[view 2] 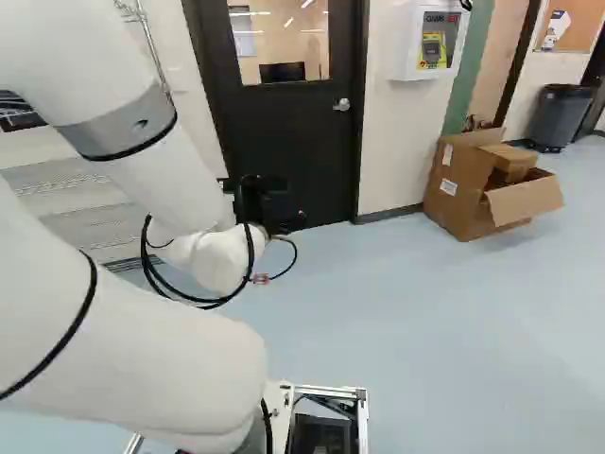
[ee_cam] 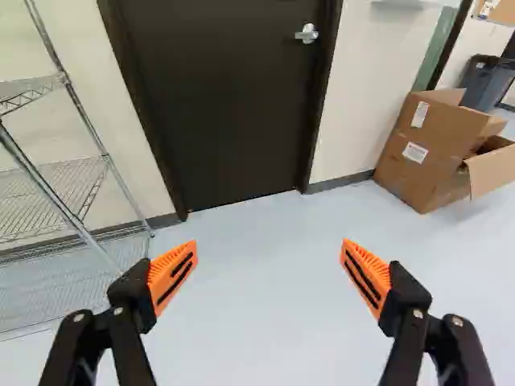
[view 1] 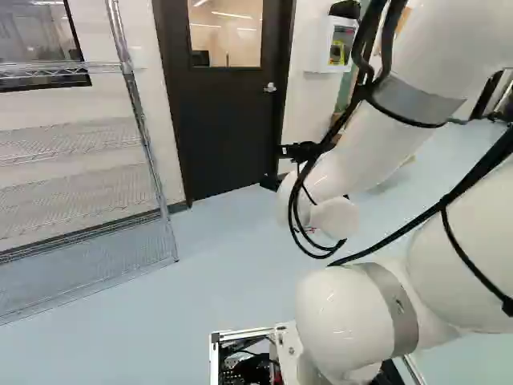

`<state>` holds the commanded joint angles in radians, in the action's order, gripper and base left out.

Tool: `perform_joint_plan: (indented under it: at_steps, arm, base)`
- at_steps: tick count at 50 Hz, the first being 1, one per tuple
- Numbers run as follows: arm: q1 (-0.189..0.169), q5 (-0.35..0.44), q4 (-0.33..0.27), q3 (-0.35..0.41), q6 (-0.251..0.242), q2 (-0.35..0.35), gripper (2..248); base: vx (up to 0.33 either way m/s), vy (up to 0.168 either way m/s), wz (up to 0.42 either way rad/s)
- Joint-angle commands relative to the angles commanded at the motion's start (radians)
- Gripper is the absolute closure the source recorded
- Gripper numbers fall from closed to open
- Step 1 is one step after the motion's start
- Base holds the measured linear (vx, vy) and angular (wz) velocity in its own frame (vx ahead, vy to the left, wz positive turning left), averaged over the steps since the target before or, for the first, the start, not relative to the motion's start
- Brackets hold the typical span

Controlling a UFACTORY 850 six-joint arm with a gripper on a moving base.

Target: Open the door and move inside

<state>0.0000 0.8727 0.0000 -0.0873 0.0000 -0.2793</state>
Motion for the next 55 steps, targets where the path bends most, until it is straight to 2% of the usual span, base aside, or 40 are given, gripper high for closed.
perform_joint_plan:
  at_steps: [34,55]
  arm:
    - [0.000,0.000,0.000,0.000,0.000,0.000,3]
    - [0.000,0.000,0.000,0.000,0.000,0.000,3]
  base:
    - [0.001,0.000,0.000]
    - [0.078,-0.025,-0.005]
